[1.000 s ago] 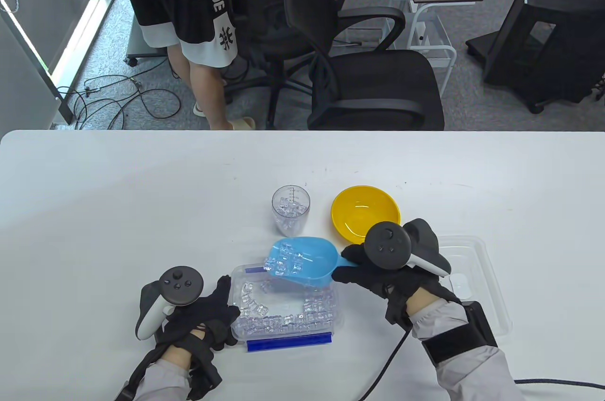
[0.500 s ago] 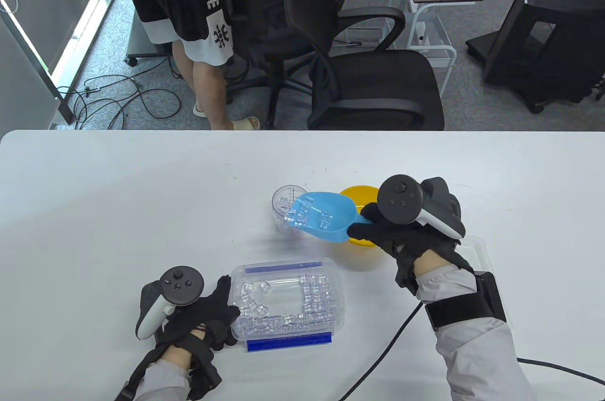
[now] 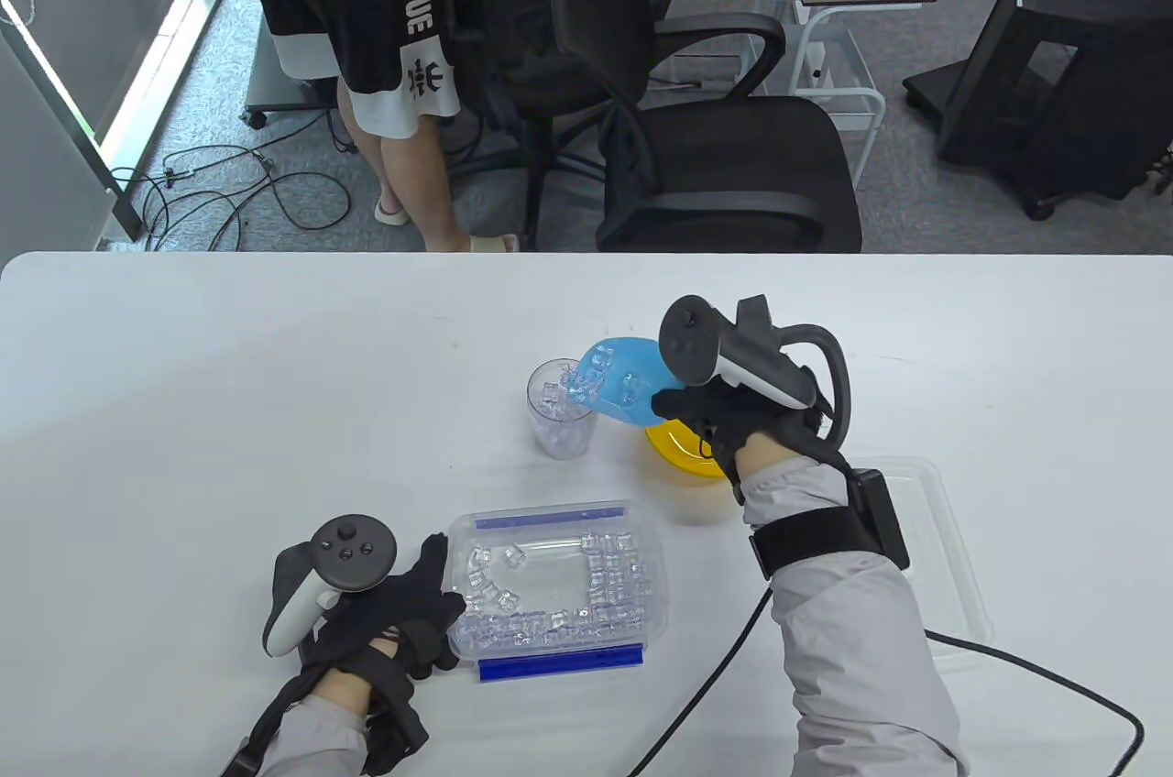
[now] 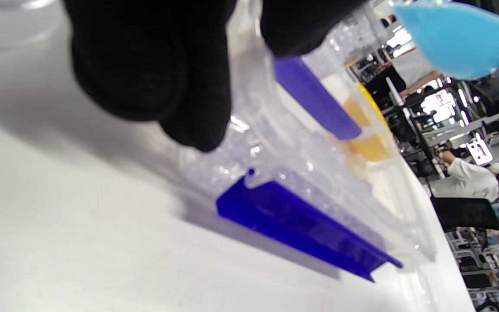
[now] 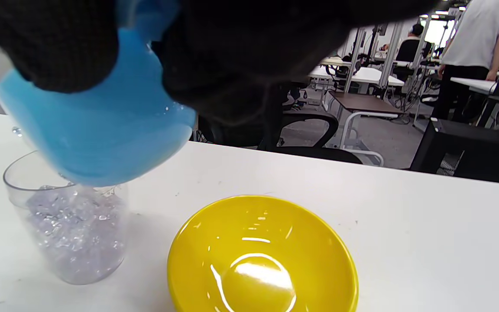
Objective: Shake ice in a plastic shaker with both hands
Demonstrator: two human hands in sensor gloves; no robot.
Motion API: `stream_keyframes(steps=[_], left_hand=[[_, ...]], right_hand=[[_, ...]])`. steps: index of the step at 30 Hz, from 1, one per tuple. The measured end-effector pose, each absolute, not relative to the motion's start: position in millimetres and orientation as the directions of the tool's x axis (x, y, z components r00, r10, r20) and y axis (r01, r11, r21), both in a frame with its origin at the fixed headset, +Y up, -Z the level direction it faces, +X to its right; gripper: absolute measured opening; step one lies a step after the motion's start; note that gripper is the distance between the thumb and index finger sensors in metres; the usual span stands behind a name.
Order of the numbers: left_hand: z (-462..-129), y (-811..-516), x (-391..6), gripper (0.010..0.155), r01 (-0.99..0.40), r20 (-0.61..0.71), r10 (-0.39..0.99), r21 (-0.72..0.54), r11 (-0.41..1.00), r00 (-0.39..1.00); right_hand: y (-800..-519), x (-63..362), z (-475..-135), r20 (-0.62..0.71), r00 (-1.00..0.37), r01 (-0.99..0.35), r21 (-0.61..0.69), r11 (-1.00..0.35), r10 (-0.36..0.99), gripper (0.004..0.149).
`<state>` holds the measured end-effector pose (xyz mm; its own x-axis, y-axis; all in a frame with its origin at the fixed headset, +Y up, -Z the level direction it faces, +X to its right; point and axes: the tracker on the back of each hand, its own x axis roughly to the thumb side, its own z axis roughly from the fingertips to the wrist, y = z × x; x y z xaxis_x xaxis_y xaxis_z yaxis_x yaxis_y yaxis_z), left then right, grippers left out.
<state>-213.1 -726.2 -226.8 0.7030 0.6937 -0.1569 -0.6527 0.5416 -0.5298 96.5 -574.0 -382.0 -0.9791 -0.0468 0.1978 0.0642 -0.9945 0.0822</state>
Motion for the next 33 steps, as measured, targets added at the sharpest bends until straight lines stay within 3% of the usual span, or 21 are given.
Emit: stream_keyframes(steps=[9,19,33], left_hand=[[-227.5,-726.9,-213.1,0.073,-0.650,-0.156,0.693,-0.534,0.541,0.704],[-228.0,-727.4,-213.1,0.073,-0.648,-0.154,0.692,-0.536,0.541,0.706],[-227.6,-727.8,-213.2,0.073,-0.648,-0.155,0.691,-0.535,0.542,0.706]], right_hand=[[-570.3,66.0,-374.9,0.221,-0.933,0.281,-0.050,-0.958,-0.285,0.056],[-570.3,56.5,-365.4,0.238,-0.894,0.362,-0.113,-0.925,-0.379,0.055],[-564.3,94.9,-364.4,0.158,-0.947,0.267,-0.086,-0.960,-0.278,0.056]])
